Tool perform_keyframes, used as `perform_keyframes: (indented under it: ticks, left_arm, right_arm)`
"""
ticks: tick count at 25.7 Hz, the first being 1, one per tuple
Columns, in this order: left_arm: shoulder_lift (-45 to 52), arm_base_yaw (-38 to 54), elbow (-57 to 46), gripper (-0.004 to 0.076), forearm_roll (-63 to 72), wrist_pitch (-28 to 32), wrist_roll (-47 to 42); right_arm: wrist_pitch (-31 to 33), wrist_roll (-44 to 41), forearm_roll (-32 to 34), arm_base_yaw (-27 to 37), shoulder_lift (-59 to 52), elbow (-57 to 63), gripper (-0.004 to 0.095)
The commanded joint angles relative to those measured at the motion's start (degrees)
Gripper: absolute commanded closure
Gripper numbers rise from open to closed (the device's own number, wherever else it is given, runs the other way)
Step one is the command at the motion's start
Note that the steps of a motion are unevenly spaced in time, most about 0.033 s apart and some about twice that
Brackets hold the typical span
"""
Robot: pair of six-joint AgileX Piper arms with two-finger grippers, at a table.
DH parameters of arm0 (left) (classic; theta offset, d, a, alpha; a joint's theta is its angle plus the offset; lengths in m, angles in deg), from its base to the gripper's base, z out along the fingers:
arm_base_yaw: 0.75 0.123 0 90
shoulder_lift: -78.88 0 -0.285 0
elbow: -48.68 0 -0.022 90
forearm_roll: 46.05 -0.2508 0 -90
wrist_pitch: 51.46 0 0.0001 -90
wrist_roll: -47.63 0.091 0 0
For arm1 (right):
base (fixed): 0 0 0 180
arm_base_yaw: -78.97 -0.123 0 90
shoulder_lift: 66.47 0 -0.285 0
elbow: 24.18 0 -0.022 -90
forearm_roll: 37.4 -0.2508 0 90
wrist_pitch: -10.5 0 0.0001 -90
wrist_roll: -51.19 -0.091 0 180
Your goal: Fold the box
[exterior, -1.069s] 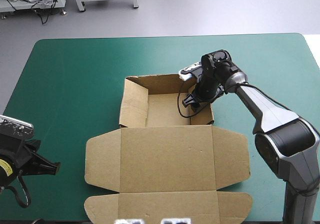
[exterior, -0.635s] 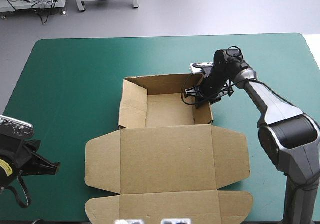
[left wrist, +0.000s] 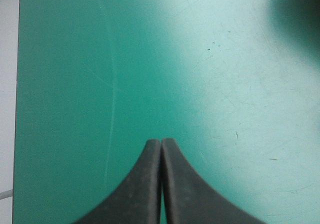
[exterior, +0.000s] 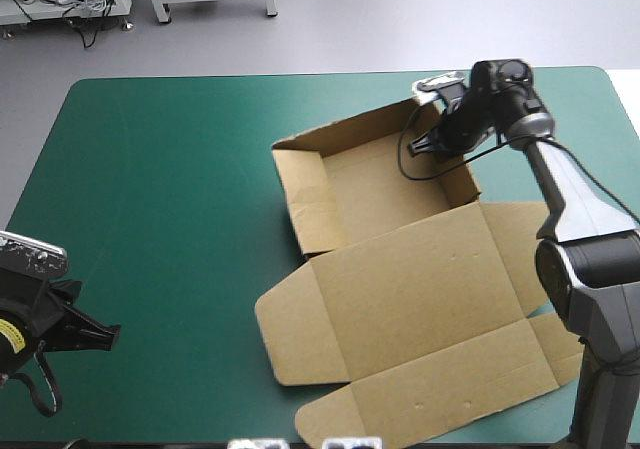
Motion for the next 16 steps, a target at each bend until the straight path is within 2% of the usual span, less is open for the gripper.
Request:
perform_keyframes:
  ticks: [1, 5, 8, 11, 16]
  left_arm:
    - [-0.2, 0.0, 1.4, 0.0734, -1.2, -2.5, -0.7]
    - [-0.2, 0.0, 1.4, 0.0734, -1.3, -2.5, -0.5]
    - [-0.2, 0.0, 1.4, 0.0734, -1.4, -2.5, -0.5]
    - [-0.2, 0.0, 1.4, 0.0734, -1.4, -2.5, -0.5]
    - [-0.2, 0.0, 1.4, 0.0734, -1.1, -2.5, -0.7]
  right_arm:
    - [1.2, 3.8, -1.4, 9.0, -3.5, -5.2, 0.0926]
    - [-0.6, 6.8, -1.4, 24.1, -3.5, -6.8, 0.0926]
    - [-1.3, 6.8, -1.4, 31.8, -2.8, -6.8, 0.0925]
    - [-1.7, 7.4, -1.4, 37.2, -1.6, -6.7, 0.0926]
    - [-2.2, 7.8, -2.1, 41.9, 0.6, -6.7, 0.0926]
